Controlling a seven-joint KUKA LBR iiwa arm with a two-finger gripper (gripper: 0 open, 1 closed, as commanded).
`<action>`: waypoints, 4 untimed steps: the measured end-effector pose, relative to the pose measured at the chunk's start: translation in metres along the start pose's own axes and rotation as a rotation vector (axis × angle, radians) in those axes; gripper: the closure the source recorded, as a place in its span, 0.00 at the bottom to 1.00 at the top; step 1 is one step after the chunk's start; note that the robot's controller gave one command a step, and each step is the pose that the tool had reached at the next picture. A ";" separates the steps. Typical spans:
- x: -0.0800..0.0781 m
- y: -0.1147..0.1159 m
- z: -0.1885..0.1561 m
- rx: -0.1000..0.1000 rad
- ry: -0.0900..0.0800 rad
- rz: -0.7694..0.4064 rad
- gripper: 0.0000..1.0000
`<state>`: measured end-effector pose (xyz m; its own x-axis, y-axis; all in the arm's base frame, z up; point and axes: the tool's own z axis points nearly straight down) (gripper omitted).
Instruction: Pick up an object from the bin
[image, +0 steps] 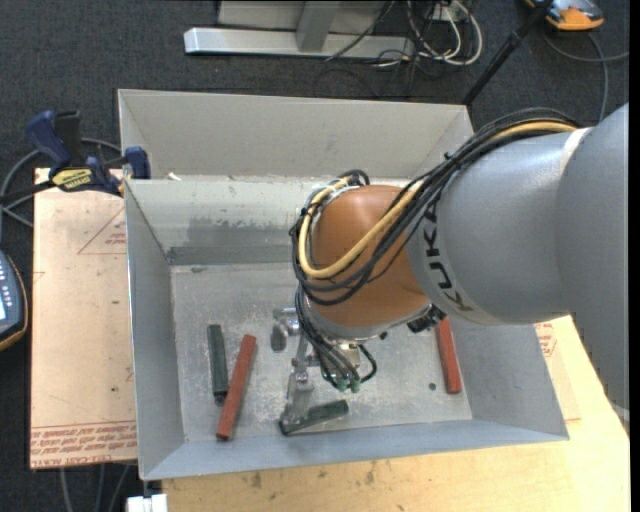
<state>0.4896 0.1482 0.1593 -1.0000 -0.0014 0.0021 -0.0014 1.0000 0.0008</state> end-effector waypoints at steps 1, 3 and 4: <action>-0.007 0.072 0.088 -0.001 -0.012 -0.436 0.00; -0.008 0.059 0.058 0.000 -0.004 -0.902 0.00; -0.008 0.068 0.089 0.000 -0.004 -1.201 0.00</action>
Offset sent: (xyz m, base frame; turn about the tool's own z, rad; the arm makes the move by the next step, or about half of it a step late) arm 0.0036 0.0707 -0.0893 -0.4357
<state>0.4975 0.2165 0.0706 -0.3598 -0.9330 -0.0032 -0.9330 0.3598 -0.0003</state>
